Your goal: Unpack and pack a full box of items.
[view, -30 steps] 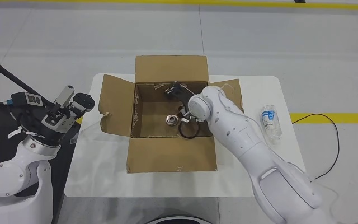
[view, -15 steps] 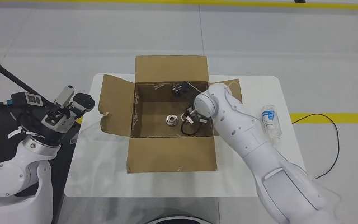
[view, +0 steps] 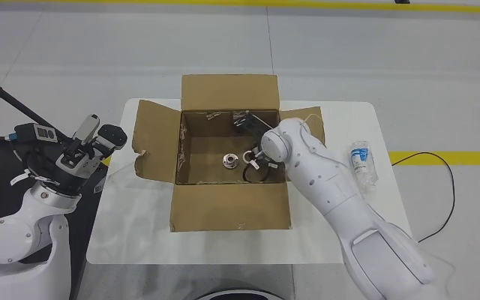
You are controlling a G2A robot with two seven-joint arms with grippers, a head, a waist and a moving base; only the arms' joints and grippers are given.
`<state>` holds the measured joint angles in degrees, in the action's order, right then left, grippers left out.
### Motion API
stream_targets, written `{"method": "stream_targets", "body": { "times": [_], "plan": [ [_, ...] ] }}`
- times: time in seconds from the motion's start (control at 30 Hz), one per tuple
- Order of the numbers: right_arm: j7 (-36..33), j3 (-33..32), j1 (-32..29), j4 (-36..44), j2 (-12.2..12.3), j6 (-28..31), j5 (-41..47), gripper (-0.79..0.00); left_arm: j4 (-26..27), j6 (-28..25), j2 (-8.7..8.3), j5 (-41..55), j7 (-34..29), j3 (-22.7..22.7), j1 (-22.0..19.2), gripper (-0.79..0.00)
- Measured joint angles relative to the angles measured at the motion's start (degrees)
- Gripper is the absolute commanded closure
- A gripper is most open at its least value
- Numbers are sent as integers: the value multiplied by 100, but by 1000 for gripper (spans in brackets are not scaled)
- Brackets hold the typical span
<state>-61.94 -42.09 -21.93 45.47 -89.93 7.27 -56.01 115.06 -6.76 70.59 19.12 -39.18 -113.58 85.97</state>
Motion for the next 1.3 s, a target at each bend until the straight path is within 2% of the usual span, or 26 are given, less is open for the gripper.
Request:
{"method": "stream_targets", "body": {
  "times": [0.37,0.43,0.47,0.57,0.67,0.87,1.07,1.3],
  "plan": [
    [79,160,72,-341,-148,-53,-113,-231,0,0,0,0,0,0,0,-785],
    [67,176,93,-412,-174,-29,-106,-206,0,0,0,0,0,0,0,-785],
    [66,181,103,-438,-185,-21,-103,-139,0,0,0,0,0,0,0,-785],
    [79,185,132,-517,-218,-1,-83,-89,0,0,0,0,0,0,0,-785],
    [108,182,158,-571,-245,22,-69,-3,0,0,0,0,0,0,0,-785],
    [188,43,212,-467,-244,167,73,0,0,0,0,0,0,0,0,-785],
    [23,-257,86,224,-133,507,347,0,0,0,0,0,0,0,0,-785],
    [-400,-928,-582,2042,171,987,765,0,0,0,0,0,0,0,0,-785]
  ]
}}
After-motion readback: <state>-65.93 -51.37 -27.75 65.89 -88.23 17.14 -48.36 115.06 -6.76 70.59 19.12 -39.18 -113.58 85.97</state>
